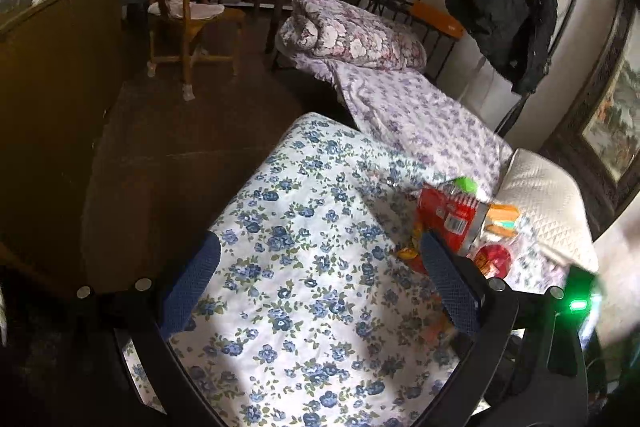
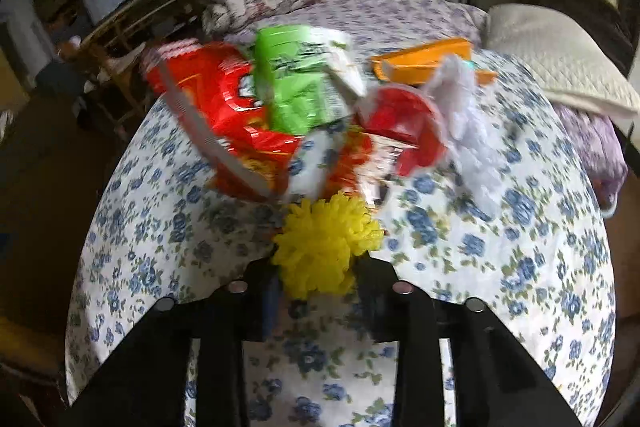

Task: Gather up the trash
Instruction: 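Grasp the yellow fluffy toy with the right gripper while the left gripper grasps the red snack bag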

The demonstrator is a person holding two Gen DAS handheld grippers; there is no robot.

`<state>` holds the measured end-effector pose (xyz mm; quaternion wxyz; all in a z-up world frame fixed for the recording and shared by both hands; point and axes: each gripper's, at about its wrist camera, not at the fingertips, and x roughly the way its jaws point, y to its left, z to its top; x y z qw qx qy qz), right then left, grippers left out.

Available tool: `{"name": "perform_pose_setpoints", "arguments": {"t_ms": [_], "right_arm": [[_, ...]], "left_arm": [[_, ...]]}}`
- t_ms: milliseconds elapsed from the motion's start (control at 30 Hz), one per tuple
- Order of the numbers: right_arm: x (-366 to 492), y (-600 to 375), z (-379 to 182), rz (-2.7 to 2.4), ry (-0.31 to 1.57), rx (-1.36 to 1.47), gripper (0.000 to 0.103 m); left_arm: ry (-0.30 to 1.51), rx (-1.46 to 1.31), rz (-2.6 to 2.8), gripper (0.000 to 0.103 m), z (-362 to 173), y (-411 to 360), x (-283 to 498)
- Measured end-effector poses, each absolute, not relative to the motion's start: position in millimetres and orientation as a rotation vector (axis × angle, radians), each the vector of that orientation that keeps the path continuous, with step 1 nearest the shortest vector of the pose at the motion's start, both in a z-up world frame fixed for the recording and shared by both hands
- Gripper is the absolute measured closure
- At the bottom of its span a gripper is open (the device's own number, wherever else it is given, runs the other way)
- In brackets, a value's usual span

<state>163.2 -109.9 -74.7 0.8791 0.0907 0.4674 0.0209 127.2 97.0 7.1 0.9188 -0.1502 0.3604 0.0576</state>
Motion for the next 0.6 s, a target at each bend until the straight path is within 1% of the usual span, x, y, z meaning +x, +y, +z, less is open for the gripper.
{"name": "perform_pose_setpoints", "arguments": {"t_ms": [167,300,433,600], "right_arm": [[104,-139,-55,0.085,0.961,0.292,0.072],[74,-149,-57,0.102,0.965,0.295,0.072],[78,-154,-64,0.101,0.981,0.295,0.071],[84,-153,-71,0.123,0.999,0.324,0.071]], "left_arm": [[0.816,-0.278,0.04,0.007,-14,75,155],[0.87,-0.224,-0.032,0.007,-29,37,177],[0.857,-0.163,-0.066,0.007,-29,1,187],[0.855,-0.123,-0.048,0.007,-35,-16,208]]}}
